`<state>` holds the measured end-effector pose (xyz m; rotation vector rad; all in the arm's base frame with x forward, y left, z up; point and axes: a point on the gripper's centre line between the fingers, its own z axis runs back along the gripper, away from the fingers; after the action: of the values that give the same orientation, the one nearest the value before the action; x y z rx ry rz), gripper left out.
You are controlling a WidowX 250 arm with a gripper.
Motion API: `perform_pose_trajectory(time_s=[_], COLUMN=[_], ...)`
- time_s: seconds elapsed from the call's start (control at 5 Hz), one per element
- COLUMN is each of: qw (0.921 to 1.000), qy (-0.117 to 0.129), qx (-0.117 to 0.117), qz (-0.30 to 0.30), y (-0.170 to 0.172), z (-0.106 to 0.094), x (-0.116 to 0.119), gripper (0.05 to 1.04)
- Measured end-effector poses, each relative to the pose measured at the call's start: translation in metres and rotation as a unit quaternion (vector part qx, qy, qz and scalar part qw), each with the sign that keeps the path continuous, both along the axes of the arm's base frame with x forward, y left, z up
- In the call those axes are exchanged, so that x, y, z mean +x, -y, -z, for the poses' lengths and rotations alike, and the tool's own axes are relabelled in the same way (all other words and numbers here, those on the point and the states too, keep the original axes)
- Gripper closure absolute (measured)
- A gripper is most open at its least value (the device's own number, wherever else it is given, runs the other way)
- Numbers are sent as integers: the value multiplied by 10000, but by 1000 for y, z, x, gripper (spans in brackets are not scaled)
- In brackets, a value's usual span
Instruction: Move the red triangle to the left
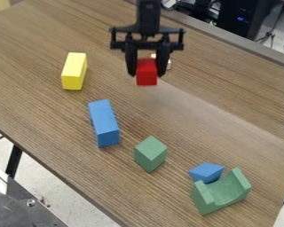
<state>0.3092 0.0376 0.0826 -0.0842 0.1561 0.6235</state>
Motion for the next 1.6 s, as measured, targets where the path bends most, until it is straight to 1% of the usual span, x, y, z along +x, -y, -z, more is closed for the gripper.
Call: perform_pose_trajectory(time_s=[0.2, 0.4, 0.8, 1.2, 1.4, 1.6], qw=[9985, 9980, 9972, 9935, 9892, 9797], qy=[233, 436, 543, 662, 710, 675], qx=[247, 324, 500, 603, 741, 921], qz=[424, 333, -81, -697, -1042, -1648], y=[-13, -26, -62, -106, -120, -139], z=[-17, -30, -41, -49, -57, -61], x=[13, 22, 22, 30, 32, 26], gripper=[500, 499, 500, 500, 499, 499])
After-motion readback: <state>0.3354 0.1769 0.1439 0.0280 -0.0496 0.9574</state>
